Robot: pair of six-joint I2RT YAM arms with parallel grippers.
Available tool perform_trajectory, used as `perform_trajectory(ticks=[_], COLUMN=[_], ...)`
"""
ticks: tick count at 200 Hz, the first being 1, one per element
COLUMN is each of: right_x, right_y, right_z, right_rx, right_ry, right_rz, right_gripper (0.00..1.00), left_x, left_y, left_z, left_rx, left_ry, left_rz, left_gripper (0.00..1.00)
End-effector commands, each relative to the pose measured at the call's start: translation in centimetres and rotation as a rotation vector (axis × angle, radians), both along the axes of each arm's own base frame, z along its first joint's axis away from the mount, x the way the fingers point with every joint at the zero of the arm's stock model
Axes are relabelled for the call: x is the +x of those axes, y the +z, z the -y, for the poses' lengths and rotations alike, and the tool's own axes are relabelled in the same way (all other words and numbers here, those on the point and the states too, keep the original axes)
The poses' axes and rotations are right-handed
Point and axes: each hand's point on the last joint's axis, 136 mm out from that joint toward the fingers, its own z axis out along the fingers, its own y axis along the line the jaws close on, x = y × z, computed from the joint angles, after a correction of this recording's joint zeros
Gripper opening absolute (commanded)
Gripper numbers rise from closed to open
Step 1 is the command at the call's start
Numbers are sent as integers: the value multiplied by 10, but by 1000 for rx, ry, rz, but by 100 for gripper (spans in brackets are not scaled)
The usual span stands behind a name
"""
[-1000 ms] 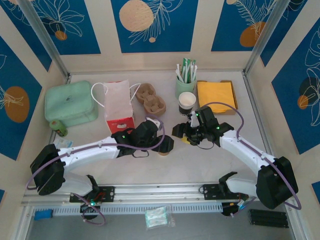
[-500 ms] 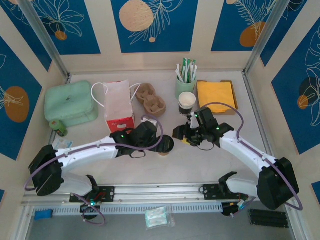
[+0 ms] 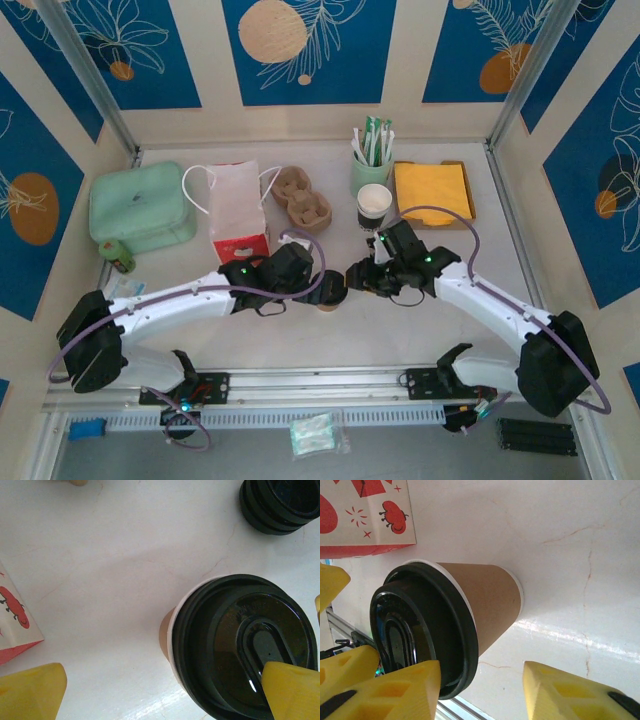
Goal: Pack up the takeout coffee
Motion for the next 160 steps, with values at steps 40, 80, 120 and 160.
perform_trajectory(ticks=[40, 80, 120, 160], right_x=[10, 10, 11, 11], right_y=[9, 8, 7, 1], right_z=[-18, -24, -23, -19], right_rx=[11, 12, 0, -29], right_ry=[44, 57, 54, 49], right_rz=[25, 22, 22, 23], right_gripper=[28, 24, 25, 28], left_x=[5, 5, 5, 0], left_y=[-4, -7, -14, -33], left_z=[-16, -19, -23, -28], left_rx=[49, 56, 73, 93], left_ry=[23, 30, 34, 41], left_rz=[10, 6, -4, -36], left_gripper=[99, 99, 99, 99])
